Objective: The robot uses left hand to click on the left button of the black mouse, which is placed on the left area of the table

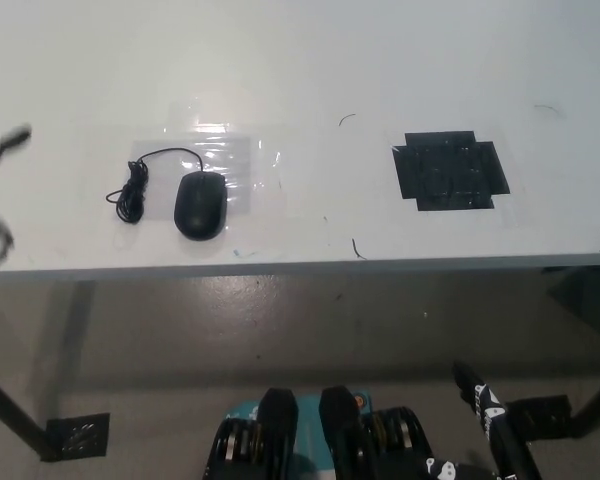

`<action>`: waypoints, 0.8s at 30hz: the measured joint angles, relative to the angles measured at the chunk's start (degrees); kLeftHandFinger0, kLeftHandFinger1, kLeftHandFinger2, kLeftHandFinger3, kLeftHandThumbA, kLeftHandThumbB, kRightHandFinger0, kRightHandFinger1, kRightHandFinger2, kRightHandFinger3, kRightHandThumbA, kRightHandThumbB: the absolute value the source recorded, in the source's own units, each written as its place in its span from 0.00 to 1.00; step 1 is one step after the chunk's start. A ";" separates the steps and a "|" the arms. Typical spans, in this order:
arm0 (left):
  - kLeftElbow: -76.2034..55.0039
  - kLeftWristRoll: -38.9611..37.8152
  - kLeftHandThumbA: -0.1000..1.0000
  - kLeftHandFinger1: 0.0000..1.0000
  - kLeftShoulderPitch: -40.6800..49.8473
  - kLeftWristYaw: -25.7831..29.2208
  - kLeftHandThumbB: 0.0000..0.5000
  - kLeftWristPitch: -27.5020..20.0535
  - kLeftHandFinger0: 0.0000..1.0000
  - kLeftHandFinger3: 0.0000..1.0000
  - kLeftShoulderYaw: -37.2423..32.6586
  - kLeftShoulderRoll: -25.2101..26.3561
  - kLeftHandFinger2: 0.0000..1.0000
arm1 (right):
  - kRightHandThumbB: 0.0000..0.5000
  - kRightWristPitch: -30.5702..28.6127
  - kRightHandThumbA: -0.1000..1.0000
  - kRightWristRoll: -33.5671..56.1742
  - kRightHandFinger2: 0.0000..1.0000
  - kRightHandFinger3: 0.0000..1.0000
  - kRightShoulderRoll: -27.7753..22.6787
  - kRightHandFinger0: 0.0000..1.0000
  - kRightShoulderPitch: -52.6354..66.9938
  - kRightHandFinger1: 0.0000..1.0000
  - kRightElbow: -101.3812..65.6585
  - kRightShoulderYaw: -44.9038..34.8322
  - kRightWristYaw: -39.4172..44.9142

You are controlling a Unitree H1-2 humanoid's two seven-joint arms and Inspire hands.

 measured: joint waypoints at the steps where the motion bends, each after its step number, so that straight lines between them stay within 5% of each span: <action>1: 1.24 -0.73 1.00 0.00 -2.93 -0.82 0.78 1.73 0.00 1.00 -0.63 1.47 0.03 | 0.32 0.00 1.00 -0.01 1.00 1.00 0.01 1.00 -0.01 1.00 0.02 0.00 0.00; 9: 12.24 -1.16 1.00 0.00 -22.29 -7.38 0.76 11.24 0.01 1.00 -11.70 6.74 0.06 | 0.32 0.01 1.00 -0.03 1.00 1.00 -0.06 1.00 0.04 1.00 0.36 -0.01 -0.03; 11: 15.66 -0.25 1.00 0.00 -26.21 -9.20 0.64 12.57 0.00 1.00 -15.12 6.79 0.18 | 0.31 0.01 1.00 -0.03 1.00 1.00 -0.07 1.00 0.03 1.00 0.37 -0.01 -0.03; 13: 19.87 1.24 1.00 0.00 -30.32 -11.34 0.87 13.66 0.00 1.00 -19.07 6.78 0.03 | 0.32 0.01 1.00 -0.05 1.00 1.00 -0.06 1.00 0.00 1.00 0.34 -0.01 -0.03; 15: 23.80 3.02 1.00 0.00 -34.03 -13.28 0.90 14.42 0.00 1.00 -22.94 6.78 0.02 | 0.32 0.01 1.00 -0.06 1.00 1.00 -0.09 1.00 0.02 1.00 0.34 0.00 -0.03; 24: 47.97 13.70 1.00 0.09 -51.49 -23.95 0.80 21.16 0.01 1.00 -42.59 4.41 0.44 | 0.33 0.01 1.00 -0.21 1.00 1.00 -0.38 1.00 0.02 1.00 -0.46 0.01 0.00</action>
